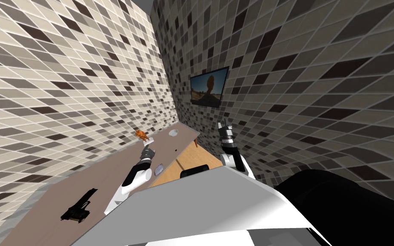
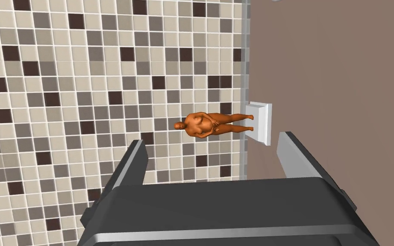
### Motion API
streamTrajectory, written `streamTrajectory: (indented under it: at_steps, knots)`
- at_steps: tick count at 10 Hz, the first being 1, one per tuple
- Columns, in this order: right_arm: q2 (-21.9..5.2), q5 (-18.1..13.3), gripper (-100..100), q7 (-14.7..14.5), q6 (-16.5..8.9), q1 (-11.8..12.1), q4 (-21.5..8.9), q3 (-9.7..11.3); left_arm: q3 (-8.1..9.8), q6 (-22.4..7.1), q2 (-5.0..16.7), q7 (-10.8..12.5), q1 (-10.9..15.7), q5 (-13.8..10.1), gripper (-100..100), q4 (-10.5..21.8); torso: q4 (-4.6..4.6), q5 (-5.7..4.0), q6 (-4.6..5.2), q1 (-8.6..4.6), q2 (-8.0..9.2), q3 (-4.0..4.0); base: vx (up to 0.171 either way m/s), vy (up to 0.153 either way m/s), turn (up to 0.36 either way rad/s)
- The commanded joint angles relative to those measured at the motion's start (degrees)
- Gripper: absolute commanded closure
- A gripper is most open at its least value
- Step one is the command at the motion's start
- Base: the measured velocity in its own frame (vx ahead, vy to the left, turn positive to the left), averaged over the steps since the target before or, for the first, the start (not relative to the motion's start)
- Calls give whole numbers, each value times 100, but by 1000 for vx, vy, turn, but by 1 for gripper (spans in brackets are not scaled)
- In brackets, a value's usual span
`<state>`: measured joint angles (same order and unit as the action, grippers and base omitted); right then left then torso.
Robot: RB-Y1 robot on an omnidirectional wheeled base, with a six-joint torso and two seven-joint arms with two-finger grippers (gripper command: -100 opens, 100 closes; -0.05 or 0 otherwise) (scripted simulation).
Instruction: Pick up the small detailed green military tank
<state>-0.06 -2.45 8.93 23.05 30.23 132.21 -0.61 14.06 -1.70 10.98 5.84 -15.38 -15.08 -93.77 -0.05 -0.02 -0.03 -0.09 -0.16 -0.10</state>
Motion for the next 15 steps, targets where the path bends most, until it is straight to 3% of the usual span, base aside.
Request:
streamTrajectory:
  at_steps: [1,2,4,8,9,12,15]
  knots:
    - [0,0,0,0,0,0,0,0,87,-260,-28,83,178,-96,-100,286,0,0,0,0,0,0,38,-21,-85]
    - [0,0,0,0,0,0,0,0,87,-260,-28,83,178,-96,-100,426,1,0,3,-1,1,1,28,-9,-59]
    - [0,0,0,0,0,-1,0,0,242,-606,12,270,444,-309,-100,883,1,1,2,4,3,2,43,-15,-145]
    - [0,0,0,0,0,0,0,0,394,-1117,56,457,710,-519,-100,1621,0,0,-1,4,2,1,41,-12,-85]
    - [0,0,0,0,0,0,0,0,394,-1117,56,457,710,-519,-100,1679,1,1,1,3,3,2,28,-5,-50]
    - [0,0,0,0,0,0,0,0,541,-1536,97,639,970,-721,-100,2178,1,0,-1,1,7,4,33,-13,-85]
    - [0,0,0,0,0,0,0,0,612,-1739,115,727,1098,-819,-100,2631,2,0,0,3,4,3,34,-5,-69]
